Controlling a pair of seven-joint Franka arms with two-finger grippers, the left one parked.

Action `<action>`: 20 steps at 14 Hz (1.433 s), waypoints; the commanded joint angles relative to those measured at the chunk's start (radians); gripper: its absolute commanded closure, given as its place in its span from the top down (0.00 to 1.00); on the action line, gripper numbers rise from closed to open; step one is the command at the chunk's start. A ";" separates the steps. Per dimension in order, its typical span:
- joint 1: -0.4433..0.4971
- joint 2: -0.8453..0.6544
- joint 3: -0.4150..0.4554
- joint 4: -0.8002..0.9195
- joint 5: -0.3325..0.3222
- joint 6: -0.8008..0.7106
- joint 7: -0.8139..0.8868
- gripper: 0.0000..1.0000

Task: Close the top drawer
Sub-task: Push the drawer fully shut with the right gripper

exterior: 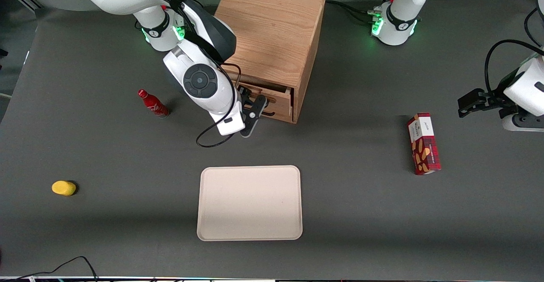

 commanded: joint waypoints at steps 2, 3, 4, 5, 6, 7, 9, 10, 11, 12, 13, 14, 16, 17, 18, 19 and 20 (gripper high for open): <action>-0.023 -0.024 0.046 -0.066 -0.033 0.012 0.074 1.00; -0.025 -0.025 0.052 -0.070 -0.033 0.012 0.077 1.00; -0.026 -0.027 0.055 -0.077 -0.033 0.011 0.077 1.00; -0.026 -0.027 0.061 -0.080 -0.033 0.012 0.079 1.00; -0.028 -0.025 0.064 -0.082 -0.034 0.011 0.086 1.00; -0.026 -0.025 0.069 -0.083 -0.034 0.012 0.102 1.00; -0.028 -0.025 0.081 -0.088 -0.051 0.012 0.122 1.00; -0.028 -0.025 0.083 -0.093 -0.051 0.012 0.122 1.00; -0.028 -0.025 0.083 -0.093 -0.051 0.012 0.122 1.00; -0.028 -0.025 0.083 -0.091 -0.051 0.011 0.122 1.00; -0.028 -0.024 0.083 -0.086 -0.051 0.012 0.123 1.00; -0.028 -0.025 0.081 -0.080 -0.051 0.011 0.126 1.00; -0.028 -0.022 0.081 -0.039 -0.050 -0.041 0.143 1.00; -0.026 -0.022 0.083 -0.018 -0.048 -0.072 0.151 1.00; -0.026 -0.022 0.083 -0.002 -0.045 -0.092 0.151 1.00; -0.026 -0.022 0.083 0.009 -0.045 -0.103 0.151 1.00; -0.026 -0.025 0.083 0.012 -0.044 -0.109 0.152 1.00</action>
